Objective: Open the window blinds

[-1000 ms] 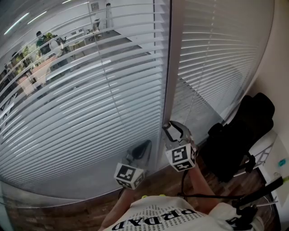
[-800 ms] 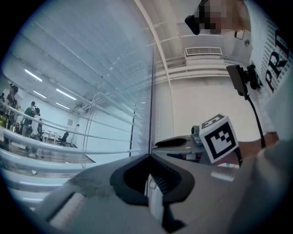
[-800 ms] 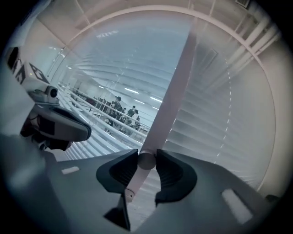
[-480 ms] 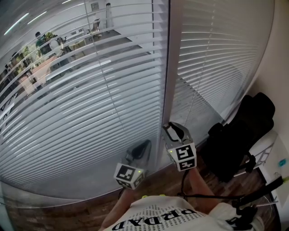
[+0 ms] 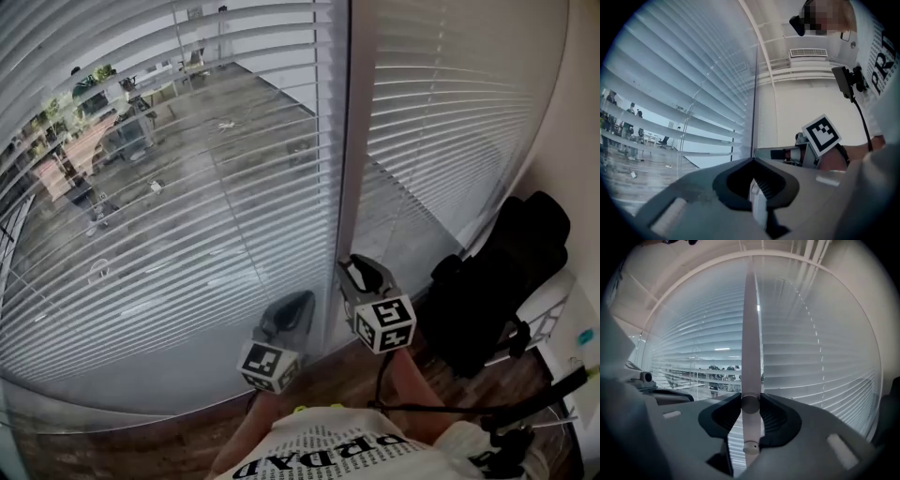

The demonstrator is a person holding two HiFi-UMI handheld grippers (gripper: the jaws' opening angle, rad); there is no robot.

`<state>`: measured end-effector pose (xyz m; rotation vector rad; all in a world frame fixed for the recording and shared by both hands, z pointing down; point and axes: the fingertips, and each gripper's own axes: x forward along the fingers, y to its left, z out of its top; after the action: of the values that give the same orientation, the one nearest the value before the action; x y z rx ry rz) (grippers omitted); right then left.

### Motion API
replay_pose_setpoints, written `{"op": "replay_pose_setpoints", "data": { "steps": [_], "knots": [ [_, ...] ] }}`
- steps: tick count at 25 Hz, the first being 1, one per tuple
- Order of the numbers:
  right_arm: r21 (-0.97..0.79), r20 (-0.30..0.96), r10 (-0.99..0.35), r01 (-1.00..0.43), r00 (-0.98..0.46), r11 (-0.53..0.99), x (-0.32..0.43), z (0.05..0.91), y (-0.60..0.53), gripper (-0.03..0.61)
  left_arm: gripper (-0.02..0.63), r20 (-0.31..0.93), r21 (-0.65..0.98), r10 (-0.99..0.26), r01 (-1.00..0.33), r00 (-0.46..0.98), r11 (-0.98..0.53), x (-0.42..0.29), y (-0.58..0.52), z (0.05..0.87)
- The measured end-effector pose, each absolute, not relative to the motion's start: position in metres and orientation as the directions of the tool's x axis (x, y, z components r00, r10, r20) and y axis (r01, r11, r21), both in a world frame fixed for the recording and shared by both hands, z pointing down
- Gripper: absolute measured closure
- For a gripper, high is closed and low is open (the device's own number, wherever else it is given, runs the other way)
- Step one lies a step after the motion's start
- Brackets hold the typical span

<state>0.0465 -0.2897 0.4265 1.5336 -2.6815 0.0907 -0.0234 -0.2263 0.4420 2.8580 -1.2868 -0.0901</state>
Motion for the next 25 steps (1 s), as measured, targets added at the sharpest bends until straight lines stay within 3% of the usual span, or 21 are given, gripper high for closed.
{"op": "replay_pose_setpoints", "data": {
  "steps": [8,25],
  "knots": [
    [-0.163,0.058,-0.858,-0.853,-0.51,0.496,0.048,0.43,-0.293,0.443,0.621,-0.044,0.033,-0.75,-0.749,0.66,-0.661,-0.026,-0.226,0.442],
    [-0.108,0.072,-0.872,-0.873,-0.484,0.476,0.044,0.44,-0.295,0.454,0.621,-0.037,0.036,-0.737,-0.736,0.675,-0.676,-0.026,-0.226,0.447]
  ]
}}
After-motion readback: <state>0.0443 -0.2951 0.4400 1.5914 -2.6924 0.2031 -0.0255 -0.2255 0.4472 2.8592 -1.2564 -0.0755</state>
